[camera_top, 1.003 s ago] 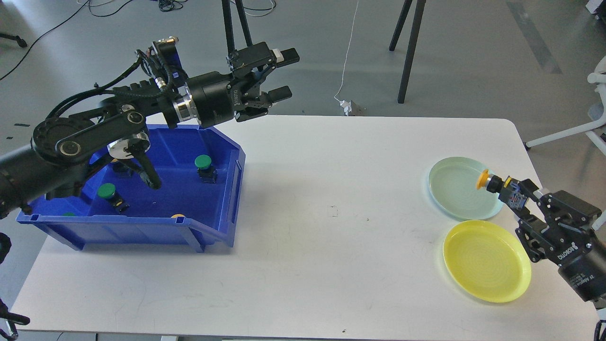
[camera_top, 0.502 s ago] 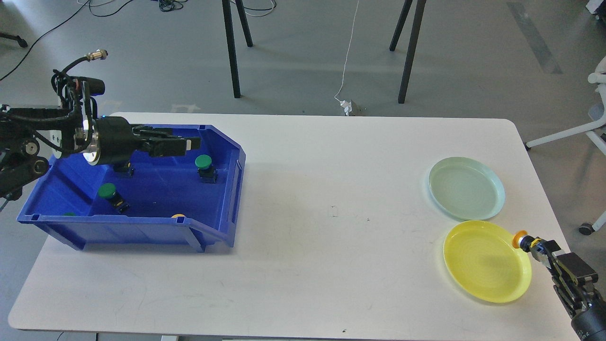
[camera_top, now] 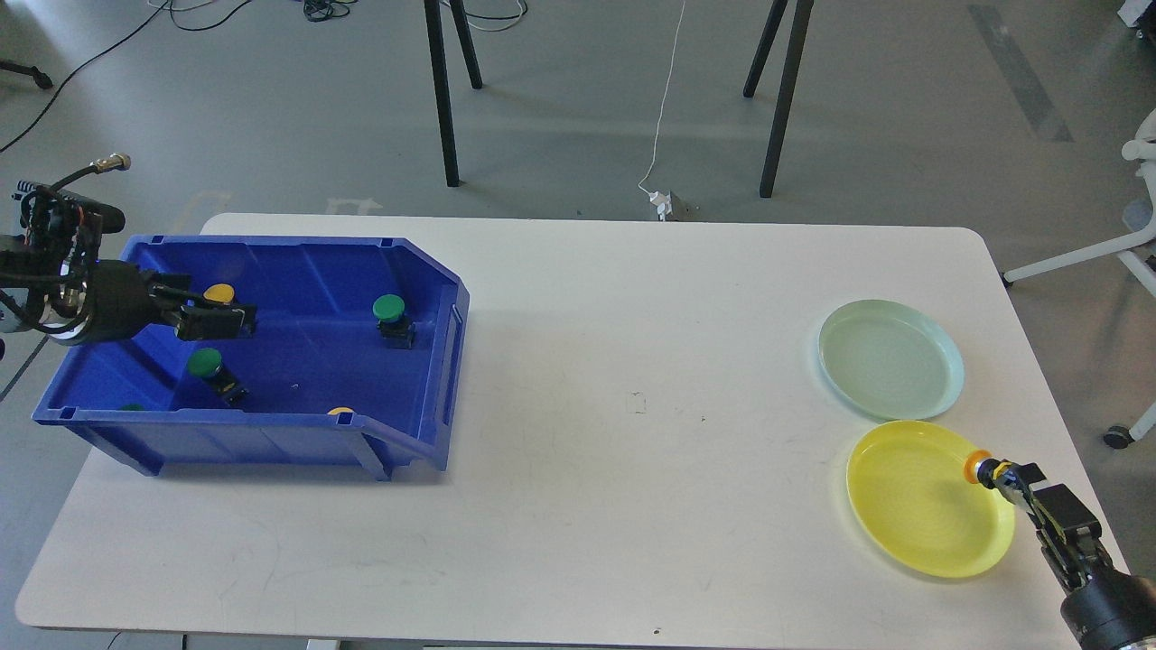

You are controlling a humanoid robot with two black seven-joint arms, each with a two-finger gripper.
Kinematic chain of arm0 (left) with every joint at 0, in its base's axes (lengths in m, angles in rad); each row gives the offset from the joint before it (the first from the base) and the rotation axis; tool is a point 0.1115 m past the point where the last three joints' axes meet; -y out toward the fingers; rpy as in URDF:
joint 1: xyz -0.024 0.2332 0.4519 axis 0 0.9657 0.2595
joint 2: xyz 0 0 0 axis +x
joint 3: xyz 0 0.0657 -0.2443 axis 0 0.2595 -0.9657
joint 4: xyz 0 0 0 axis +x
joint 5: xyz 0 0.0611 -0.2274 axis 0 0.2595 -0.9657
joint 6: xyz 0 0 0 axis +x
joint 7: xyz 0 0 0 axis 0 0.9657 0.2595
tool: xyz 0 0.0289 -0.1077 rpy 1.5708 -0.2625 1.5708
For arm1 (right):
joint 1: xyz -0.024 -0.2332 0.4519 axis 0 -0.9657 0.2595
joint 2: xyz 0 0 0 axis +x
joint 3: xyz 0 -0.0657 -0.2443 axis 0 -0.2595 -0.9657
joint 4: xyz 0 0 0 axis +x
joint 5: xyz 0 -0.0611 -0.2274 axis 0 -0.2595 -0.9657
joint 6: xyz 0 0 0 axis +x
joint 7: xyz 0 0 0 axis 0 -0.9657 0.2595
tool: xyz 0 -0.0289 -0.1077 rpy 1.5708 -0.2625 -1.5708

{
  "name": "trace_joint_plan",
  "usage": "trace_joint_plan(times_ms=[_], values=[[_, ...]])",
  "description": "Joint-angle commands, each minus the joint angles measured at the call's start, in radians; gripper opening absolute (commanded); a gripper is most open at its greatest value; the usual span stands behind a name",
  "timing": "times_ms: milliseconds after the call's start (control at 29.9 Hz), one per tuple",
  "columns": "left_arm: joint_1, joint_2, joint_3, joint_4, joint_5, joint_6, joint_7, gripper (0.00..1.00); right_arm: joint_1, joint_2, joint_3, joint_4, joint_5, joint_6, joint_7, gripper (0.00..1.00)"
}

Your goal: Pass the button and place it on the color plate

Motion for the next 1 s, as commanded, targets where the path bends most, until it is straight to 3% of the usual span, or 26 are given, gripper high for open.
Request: trace_joint_plan(times_ms=[0,334,970], values=[[0.022,-0.001,0.0,0.011,0.005,-0.001,0.0,1.0,0.003,-0.003,0.005,0.012,0.001,-0.003,0.0,0.98],[0.106,-0.072,0.0,0.16,-0.001,0.028,0.0,1.0,0.063,-0.015,0.08,0.111,0.003,0.007,0.0,0.98],[0.145,-0.118,-0.001,0.207,-0.004,0.027,0.0,1.0,0.112,-0.013,0.08,0.128,0.004,0.007,0.0,0.98]])
